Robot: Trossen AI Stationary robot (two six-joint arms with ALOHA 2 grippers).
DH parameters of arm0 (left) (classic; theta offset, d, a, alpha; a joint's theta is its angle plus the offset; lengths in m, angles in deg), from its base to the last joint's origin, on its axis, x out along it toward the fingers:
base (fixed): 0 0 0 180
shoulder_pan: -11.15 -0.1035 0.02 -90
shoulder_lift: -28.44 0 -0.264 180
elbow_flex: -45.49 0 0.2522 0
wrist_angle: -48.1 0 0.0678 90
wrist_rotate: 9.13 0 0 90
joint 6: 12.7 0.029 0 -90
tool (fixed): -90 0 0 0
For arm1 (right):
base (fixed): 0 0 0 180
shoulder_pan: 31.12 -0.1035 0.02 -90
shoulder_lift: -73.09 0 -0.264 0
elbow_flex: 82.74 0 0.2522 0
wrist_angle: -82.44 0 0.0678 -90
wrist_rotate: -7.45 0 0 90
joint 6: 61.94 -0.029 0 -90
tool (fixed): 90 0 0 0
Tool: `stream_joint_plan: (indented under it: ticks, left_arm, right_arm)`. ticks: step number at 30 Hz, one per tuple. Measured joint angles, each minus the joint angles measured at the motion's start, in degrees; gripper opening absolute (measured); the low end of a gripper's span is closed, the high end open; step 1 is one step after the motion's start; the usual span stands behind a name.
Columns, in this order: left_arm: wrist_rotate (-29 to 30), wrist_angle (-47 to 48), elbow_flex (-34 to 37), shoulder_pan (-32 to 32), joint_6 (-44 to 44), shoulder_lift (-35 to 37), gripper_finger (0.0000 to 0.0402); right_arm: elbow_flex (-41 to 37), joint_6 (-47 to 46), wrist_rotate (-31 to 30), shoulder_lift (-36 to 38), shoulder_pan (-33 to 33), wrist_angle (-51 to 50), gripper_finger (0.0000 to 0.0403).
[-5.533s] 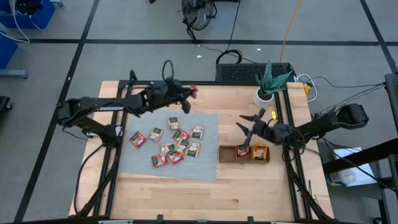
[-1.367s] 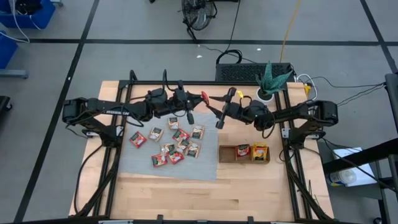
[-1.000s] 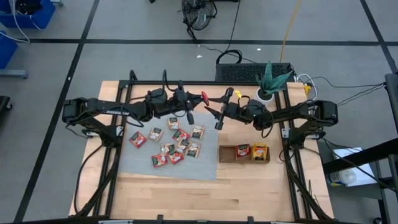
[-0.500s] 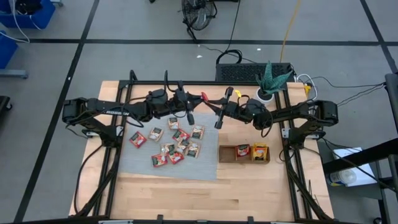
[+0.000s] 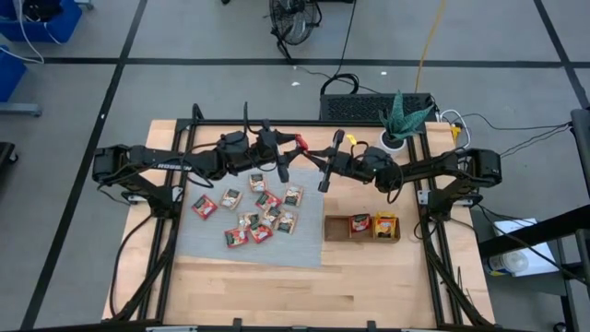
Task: Pick & Place Tea
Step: Put the red tea bag into the middle section of the wooden organizer
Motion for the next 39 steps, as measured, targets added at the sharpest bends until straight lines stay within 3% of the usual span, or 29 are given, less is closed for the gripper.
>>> stream_joint_plan:
  ticks: [7, 11, 14, 20, 24, 28, 31, 33, 37, 39]
  left_arm:
    - [0.4, -0.5, 0.0, 0.0, 0.7, 0.7, 0.0277]
    - [0.6, -0.6, -0.2, 0.1, 2.0, 2.1, 0.0313]
    - [4.0, 2.1, 0.0, 0.1, 3.6, 4.0, 0.033]
    - [13.6, 10.6, -0.1, -0.3, 6.4, 6.3, 0.0335]
    - [15.9, 14.5, -0.1, -1.1, 6.1, 6.1, 0.0325]
    - [15.9, 16.7, -0.1, -1.8, 4.9, 5.1, 0.0314]
    - [16.0, 17.1, -0.1, -2.1, 4.1, 5.1, 0.0306]
    - [16.0, 18.0, -0.1, -2.2, 3.5, 5.1, 0.0303]
    - [16.0, 18.6, -0.1, -2.2, 3.0, 5.1, 0.0302]
    - [16.0, 19.0, -0.1, -2.2, 2.5, 5.1, 0.0305]
  right_arm:
    - [0.0, 0.0, 0.0, 0.0, 0.0, -3.3, 0.0]
    - [0.0, -1.1, 0.2, 0.9, -0.4, -11.3, 0.0]
    - [0.0, -1.4, 0.4, 3.7, -1.8, -19.2, 0.0]
    - [0.7, -8.7, 6.2, 17.0, -5.7, -44.7, 0.0]
    - [8.6, -17.6, 8.5, 23.9, -8.7, -72.2, 0.0]
    - [21.1, -25.7, 3.0, 23.1, -12.6, -99.8, 0.0]
    - [28.4, -32.4, 2.9, 19.2, -14.1, -116.6, 0.0]
    - [30.6, -36.1, 7.2, 16.3, -15.0, -122.3, 0.0]
    - [30.8, -35.8, 24.6, 10.5, -18.3, -129.3, 0.0]
    - [30.8, -37.7, 26.0, 8.1, -20.0, -131.5, 0.0]
